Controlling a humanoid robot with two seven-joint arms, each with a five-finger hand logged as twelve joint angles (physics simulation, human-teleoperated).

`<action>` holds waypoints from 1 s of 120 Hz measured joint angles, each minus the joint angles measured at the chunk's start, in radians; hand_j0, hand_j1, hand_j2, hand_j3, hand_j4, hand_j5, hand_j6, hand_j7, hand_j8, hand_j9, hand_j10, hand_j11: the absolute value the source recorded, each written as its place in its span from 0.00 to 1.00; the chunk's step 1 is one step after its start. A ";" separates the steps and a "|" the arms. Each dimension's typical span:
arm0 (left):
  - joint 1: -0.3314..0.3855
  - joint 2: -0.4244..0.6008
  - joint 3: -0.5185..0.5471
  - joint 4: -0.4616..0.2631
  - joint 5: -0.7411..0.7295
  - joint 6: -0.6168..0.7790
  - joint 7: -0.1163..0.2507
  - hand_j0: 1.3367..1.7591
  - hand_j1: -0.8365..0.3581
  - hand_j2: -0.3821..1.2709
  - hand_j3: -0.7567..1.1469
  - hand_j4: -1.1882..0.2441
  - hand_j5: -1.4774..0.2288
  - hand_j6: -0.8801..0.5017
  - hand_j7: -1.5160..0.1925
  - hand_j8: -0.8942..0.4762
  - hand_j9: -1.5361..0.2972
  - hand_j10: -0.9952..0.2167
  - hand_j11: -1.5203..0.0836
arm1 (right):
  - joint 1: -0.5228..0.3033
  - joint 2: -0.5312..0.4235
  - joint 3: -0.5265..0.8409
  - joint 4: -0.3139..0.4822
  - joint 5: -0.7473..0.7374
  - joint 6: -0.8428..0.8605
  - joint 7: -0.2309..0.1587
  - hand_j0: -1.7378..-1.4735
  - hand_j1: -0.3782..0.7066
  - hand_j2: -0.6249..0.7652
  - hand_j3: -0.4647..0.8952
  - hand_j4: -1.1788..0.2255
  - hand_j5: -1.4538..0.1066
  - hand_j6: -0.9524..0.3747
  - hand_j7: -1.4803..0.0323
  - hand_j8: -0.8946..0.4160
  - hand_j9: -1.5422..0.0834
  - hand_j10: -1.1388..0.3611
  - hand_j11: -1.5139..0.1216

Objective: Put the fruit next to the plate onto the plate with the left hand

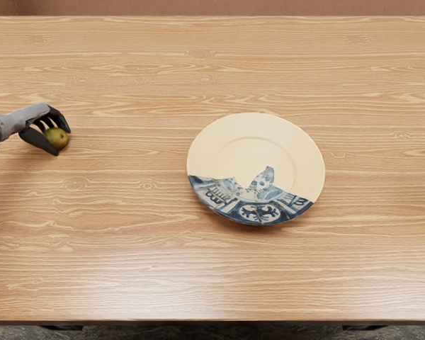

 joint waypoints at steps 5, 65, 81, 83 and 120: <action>0.000 0.000 0.001 0.000 0.000 -0.002 0.000 0.75 0.42 0.46 0.40 0.34 0.40 0.29 0.40 0.30 0.37 0.37 0.40 | 0.000 0.000 0.000 0.000 0.000 0.000 0.000 0.30 0.06 0.45 0.34 0.82 0.91 0.70 0.96 0.66 0.93 0.74 0.90; -0.047 0.020 0.005 -0.011 0.007 -0.086 -0.001 0.75 0.51 0.37 0.40 0.36 0.33 0.28 0.36 0.30 0.34 0.34 0.37 | 0.000 0.000 0.000 0.000 0.000 0.000 0.000 0.30 0.06 0.45 0.34 0.82 0.91 0.70 0.96 0.66 0.93 0.74 0.90; -0.079 0.020 0.007 -0.013 0.008 -0.120 -0.001 0.75 0.51 0.37 0.40 0.36 0.32 0.28 0.35 0.30 0.33 0.35 0.37 | 0.000 0.000 0.000 0.001 0.000 0.000 0.000 0.30 0.06 0.45 0.34 0.82 0.91 0.70 0.96 0.66 0.93 0.74 0.90; -0.086 0.020 0.006 -0.013 0.008 -0.127 -0.001 0.75 0.51 0.35 0.40 0.36 0.32 0.28 0.35 0.30 0.33 0.34 0.37 | 0.000 0.000 0.000 0.001 0.000 0.000 0.000 0.30 0.06 0.45 0.34 0.82 0.91 0.70 0.96 0.66 0.93 0.74 0.90; -0.142 0.018 0.004 -0.024 0.008 -0.226 -0.001 0.75 0.52 0.35 0.40 0.35 0.32 0.29 0.34 0.30 0.32 0.35 0.36 | 0.001 0.000 0.000 0.002 0.001 0.000 0.000 0.30 0.06 0.45 0.34 0.82 0.91 0.70 0.96 0.66 0.93 0.74 0.90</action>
